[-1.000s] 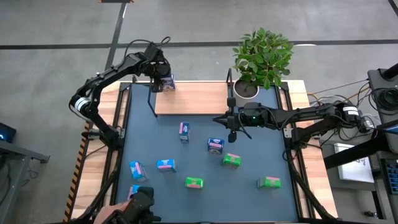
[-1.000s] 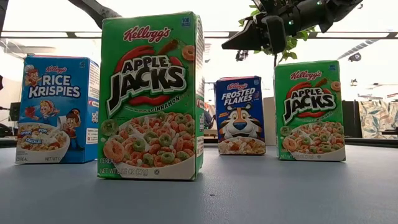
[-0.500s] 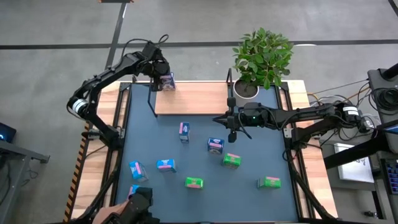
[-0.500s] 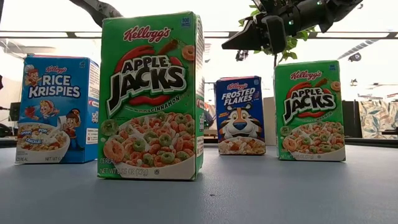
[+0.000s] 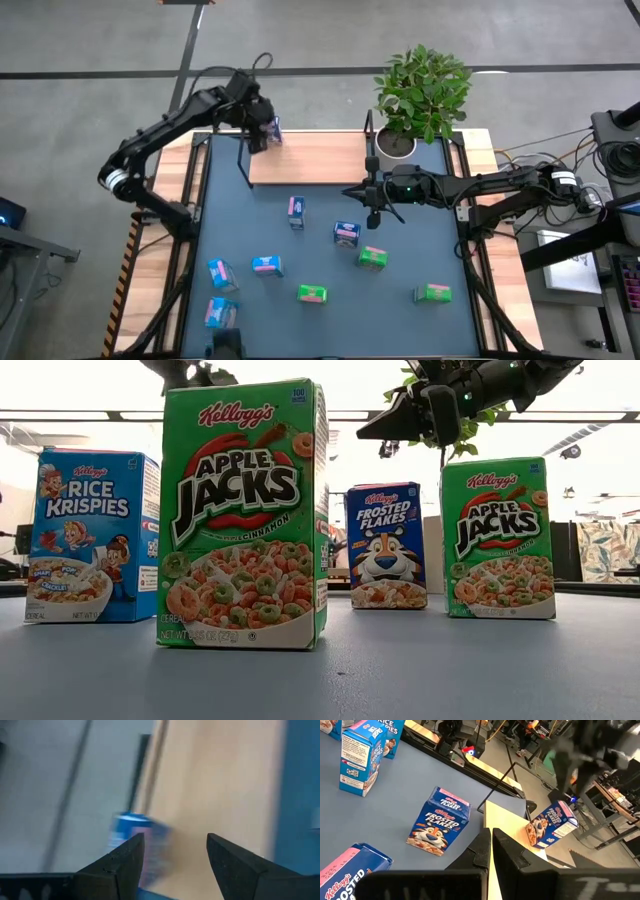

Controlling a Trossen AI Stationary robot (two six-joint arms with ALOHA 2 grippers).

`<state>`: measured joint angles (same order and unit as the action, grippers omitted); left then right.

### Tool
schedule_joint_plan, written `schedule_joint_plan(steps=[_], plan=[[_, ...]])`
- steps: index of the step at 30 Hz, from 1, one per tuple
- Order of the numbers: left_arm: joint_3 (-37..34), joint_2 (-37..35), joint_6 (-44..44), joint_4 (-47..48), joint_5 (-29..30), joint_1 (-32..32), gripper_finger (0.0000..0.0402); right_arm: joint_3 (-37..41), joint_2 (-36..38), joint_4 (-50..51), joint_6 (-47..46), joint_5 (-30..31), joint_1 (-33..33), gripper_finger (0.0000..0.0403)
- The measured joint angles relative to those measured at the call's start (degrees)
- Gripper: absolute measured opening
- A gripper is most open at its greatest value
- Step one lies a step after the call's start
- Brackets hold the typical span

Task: Stack cereal on shelf
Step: Put the top right light blue cereal box on the shelf

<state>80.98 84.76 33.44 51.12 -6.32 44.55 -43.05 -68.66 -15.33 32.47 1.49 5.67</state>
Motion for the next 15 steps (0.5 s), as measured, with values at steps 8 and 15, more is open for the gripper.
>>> schedule_joint_plan(steps=[8,15], plan=[[1.13,-8.27,-21.87,13.96,-7.67,-20.62,0.0197,-0.28,0.00,-0.20,0.39,-0.02,0.00,0.0009],[-1.91,-12.85,-41.29,14.22,9.14,-47.16,0.0201,-0.28,0.00,-0.37,-0.18,-0.04,0.00,0.0009]])
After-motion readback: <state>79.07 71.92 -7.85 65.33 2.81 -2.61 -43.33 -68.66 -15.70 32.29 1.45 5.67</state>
